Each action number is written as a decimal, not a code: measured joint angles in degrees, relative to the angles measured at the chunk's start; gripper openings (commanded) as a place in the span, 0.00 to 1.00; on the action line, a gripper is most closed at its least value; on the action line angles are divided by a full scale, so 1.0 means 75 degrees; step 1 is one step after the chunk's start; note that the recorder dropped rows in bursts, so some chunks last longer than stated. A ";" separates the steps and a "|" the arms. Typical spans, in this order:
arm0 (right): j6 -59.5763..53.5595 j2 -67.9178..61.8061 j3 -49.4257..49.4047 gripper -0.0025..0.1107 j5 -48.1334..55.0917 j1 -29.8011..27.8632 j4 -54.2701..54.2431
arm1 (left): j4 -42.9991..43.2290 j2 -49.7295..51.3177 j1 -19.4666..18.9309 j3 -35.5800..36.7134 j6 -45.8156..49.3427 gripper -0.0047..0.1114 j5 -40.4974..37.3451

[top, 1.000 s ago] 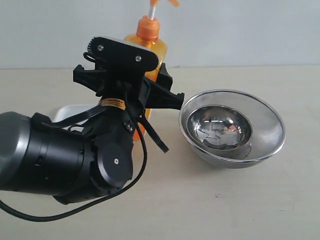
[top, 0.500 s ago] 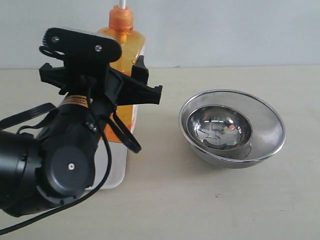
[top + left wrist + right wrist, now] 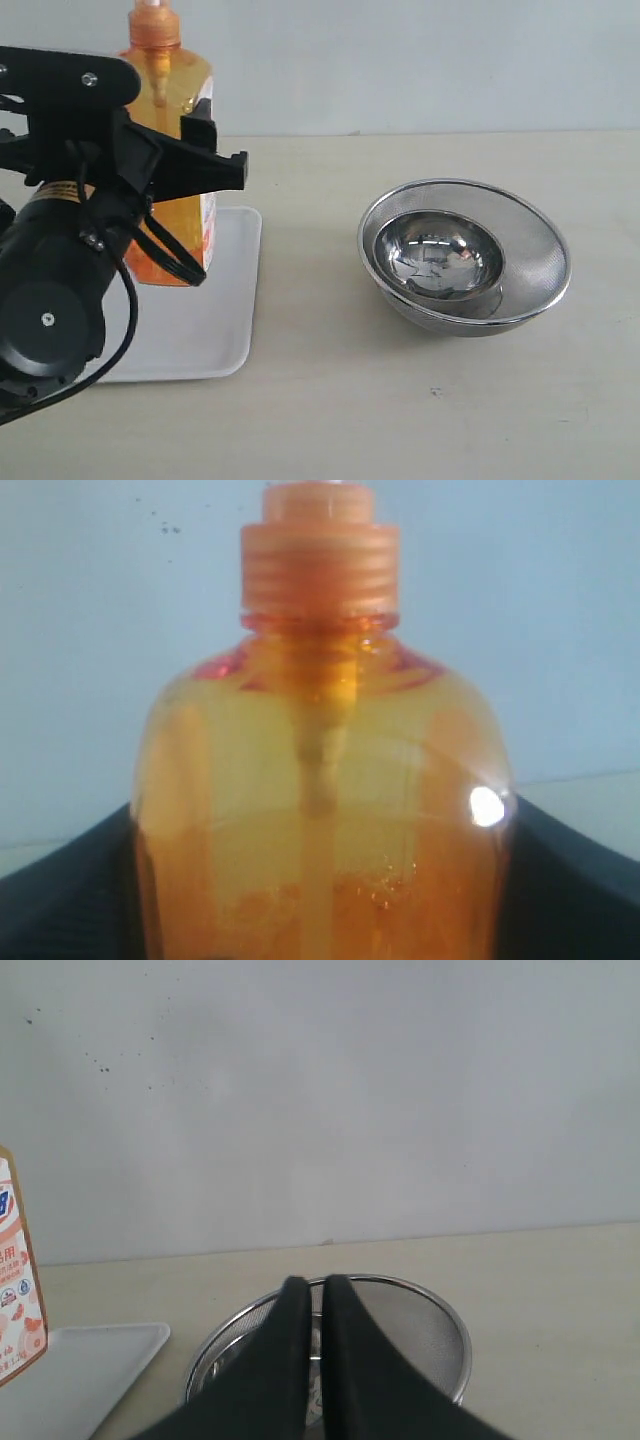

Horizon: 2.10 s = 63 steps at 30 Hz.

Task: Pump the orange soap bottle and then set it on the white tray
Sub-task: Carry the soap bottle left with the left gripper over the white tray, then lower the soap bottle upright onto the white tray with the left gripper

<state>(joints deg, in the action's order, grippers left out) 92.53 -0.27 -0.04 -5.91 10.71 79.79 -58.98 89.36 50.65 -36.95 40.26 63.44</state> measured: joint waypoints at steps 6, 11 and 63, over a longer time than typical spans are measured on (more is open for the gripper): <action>0.0000 0.0000 0.0000 0.02 0.0000 0.0000 0.0000 | 0.0223 0.0000 -0.0577 0.0229 -0.1008 0.08 0.0000; 0.0000 0.0000 0.0000 0.02 -0.0015 0.0000 0.0000 | 0.0571 0.0000 -0.0975 0.0347 -0.1489 0.08 -0.0013; 0.0000 0.0000 0.0000 0.02 -0.0385 0.0000 0.0000 | 0.2798 0.2108 -0.2213 0.0521 -0.3937 0.44 0.0736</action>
<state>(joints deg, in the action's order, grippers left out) 92.53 -0.27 -0.04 -8.79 10.71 79.79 -37.99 105.17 34.06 -33.04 10.74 68.96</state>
